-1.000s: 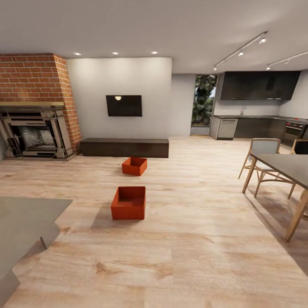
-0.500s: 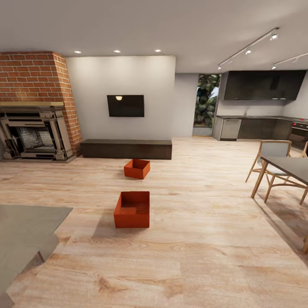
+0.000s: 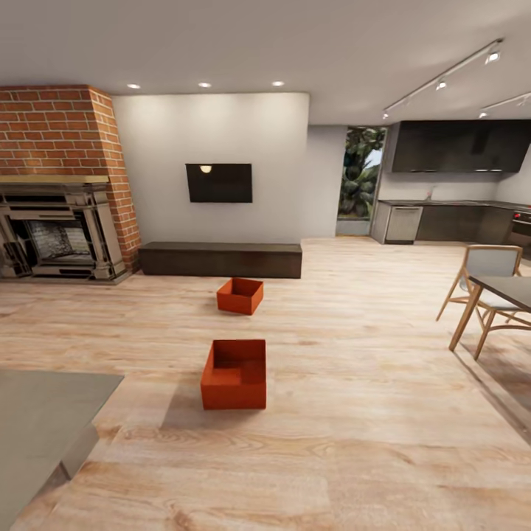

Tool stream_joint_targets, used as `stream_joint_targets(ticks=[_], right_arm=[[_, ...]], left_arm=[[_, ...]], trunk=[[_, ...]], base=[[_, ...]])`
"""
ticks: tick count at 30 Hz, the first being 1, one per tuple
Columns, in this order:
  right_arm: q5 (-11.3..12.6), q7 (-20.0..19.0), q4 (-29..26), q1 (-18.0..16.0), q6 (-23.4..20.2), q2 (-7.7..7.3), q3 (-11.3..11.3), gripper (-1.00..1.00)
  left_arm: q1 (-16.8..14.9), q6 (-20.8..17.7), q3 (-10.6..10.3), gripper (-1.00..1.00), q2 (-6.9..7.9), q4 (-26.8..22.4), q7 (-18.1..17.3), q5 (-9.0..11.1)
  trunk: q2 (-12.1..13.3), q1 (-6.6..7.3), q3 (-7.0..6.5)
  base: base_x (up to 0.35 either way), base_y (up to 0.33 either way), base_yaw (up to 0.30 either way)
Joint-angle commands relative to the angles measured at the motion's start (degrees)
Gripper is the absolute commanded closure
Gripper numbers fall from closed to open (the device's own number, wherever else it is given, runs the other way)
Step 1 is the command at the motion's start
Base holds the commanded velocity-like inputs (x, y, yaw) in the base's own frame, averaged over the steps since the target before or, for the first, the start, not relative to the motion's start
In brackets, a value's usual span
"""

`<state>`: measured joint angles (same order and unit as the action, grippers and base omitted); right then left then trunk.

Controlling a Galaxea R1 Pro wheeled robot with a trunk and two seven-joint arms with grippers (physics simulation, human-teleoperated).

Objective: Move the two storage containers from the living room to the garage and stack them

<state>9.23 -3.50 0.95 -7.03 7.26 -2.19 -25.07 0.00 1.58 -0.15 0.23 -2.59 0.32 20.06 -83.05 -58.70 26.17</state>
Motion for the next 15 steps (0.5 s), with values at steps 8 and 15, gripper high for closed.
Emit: stream_joint_targets(ticks=[8, 15], right_arm=[[0.69, -0.28, 0.1, -0.05, 0.28, 0.0, -0.34, -1.0], [0.73, -0.27, 0.1, -0.05, 0.35, 0.06, -0.33, -1.0]], left_arm=[[0.0, 0.09, -0.02, -1.0, 0.03, -0.04, 0.03, 0.29], [0.0, 0.09, 0.02, -1.0, 0.03, -0.04, 0.03, 0.29]], trunk=[[-0.02, -0.03, 0.05], [-0.02, -0.03, 0.05]], base=[[0.319, 0.11, 0.0], [0.322, 0.085, 0.0]])
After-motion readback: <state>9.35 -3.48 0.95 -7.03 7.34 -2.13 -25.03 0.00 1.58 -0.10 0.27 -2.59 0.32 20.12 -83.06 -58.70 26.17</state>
